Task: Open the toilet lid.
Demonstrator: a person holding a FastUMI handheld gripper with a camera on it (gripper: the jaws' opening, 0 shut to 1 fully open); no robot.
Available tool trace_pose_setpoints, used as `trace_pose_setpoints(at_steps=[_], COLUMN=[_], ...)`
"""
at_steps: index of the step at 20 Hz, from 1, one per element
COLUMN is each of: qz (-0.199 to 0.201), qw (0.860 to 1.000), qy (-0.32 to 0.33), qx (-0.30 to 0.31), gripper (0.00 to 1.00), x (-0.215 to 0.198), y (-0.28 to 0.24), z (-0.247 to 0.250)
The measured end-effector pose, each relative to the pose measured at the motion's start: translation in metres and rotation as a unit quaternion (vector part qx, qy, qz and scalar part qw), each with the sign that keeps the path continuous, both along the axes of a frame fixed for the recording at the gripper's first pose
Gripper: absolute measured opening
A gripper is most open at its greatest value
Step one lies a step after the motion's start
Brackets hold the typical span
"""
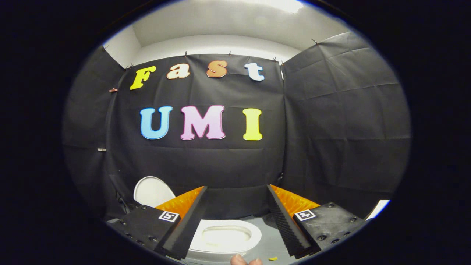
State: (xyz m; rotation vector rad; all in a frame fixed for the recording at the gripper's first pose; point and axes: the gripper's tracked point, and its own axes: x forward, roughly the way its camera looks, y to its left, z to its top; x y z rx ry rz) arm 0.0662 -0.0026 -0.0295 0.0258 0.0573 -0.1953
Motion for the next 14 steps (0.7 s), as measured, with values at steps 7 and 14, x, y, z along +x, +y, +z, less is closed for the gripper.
trace_pose_setpoints(at_steps=[7,14], qz=[0.013,0.063], qw=[1.0,0.998], qy=[0.002,-0.005], qx=[0.006,-0.017], gripper=[0.98,0.99], x=[-0.015,-0.024], y=[-0.004,0.031], z=[-0.012,-0.011])
